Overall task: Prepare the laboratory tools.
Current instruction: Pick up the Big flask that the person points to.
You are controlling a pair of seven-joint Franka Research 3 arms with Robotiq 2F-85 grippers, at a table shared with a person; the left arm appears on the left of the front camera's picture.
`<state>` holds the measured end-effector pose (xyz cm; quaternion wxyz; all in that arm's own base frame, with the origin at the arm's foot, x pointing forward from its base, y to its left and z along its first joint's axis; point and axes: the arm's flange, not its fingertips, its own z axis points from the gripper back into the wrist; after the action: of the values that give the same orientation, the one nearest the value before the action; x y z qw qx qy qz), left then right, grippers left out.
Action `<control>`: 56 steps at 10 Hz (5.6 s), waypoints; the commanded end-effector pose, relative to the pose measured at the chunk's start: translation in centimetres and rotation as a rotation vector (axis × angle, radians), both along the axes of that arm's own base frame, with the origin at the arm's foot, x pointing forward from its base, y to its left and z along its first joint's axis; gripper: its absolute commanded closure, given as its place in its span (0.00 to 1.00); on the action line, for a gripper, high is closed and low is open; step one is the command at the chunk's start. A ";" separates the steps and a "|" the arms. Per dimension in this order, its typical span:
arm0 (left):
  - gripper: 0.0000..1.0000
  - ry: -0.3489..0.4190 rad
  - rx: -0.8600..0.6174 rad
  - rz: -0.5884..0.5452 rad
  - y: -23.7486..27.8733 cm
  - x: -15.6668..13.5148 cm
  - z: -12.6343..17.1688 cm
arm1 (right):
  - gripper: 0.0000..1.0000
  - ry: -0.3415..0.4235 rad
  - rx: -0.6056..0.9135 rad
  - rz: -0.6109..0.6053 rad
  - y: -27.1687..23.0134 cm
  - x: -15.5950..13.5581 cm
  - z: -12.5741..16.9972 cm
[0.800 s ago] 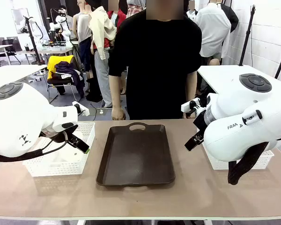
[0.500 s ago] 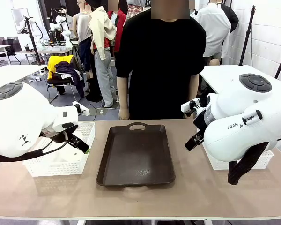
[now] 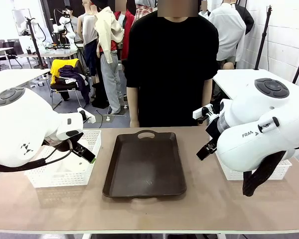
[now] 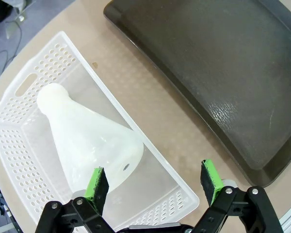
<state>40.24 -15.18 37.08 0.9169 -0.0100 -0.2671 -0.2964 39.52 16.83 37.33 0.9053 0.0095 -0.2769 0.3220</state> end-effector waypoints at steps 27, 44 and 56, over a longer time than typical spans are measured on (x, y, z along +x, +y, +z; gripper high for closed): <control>0.00 0.596 -1.127 -0.212 14.9 -0.7 6.9 | 0.00 0.533 1.033 -0.089 -16.3 0.4 7.3; 0.00 0.820 -1.482 -0.032 18.2 -1.1 4.4 | 0.00 0.791 1.483 -0.149 -23.4 1.4 6.5; 0.00 0.820 -1.482 -0.032 18.2 -1.1 4.4 | 0.00 0.791 1.483 -0.149 -23.4 1.4 6.5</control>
<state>39.23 2.90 41.34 0.6974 -0.7150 -0.0394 -0.0291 41.03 -6.54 43.81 0.7080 0.7012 -0.0786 -0.0308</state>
